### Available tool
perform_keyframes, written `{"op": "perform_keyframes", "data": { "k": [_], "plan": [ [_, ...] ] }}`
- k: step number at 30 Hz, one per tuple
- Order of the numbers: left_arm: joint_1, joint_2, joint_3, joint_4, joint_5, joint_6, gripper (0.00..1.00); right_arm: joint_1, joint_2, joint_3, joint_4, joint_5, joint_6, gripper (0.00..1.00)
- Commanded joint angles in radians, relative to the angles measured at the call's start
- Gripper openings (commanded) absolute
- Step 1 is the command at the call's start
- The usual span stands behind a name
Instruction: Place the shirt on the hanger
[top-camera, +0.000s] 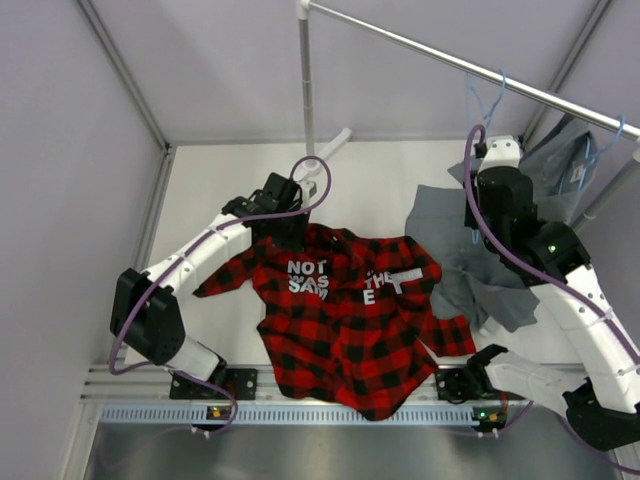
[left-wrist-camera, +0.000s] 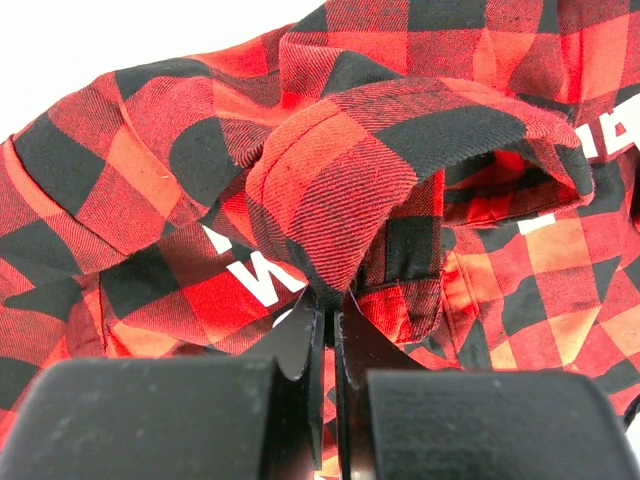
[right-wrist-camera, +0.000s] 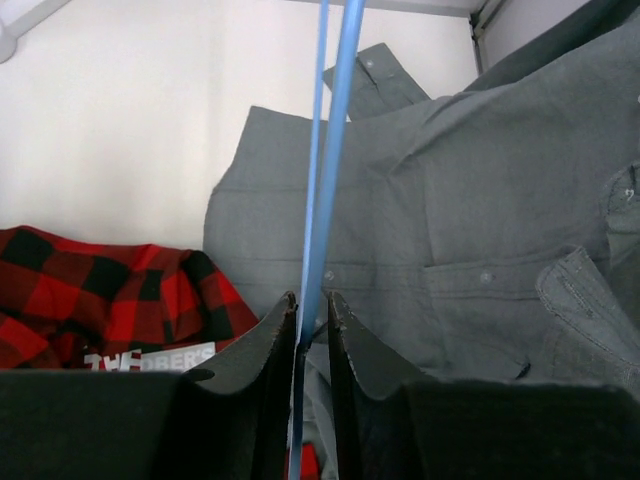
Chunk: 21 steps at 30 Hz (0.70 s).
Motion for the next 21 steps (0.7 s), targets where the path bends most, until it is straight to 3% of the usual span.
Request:
{"op": "perform_keyframes", "data": {
  "k": [1, 5, 10, 18, 21],
  "plan": [
    [0.0, -0.034, -0.001, 0.033, 0.012, 0.002, 0.0, -0.029, -0.004, 0.037, 0.03, 0.021, -0.005, 0.18],
    [-0.002, -0.032, 0.001, 0.033, 0.021, 0.002, 0.0, -0.038, 0.002, 0.034, 0.025, 0.022, -0.01, 0.22],
    [-0.002, -0.024, 0.003, 0.036, 0.03, 0.002, 0.0, -0.04, -0.004, 0.041, 0.027, -0.004, -0.02, 0.13],
    [0.0, -0.034, -0.002, 0.039, 0.035, 0.005, 0.0, -0.107, 0.032, 0.027, 0.035, -0.093, -0.04, 0.14],
    [-0.002, -0.034, -0.001, 0.039, 0.038, 0.009, 0.0, -0.114, 0.025, 0.018, 0.047, -0.113, -0.037, 0.06]
  ]
}}
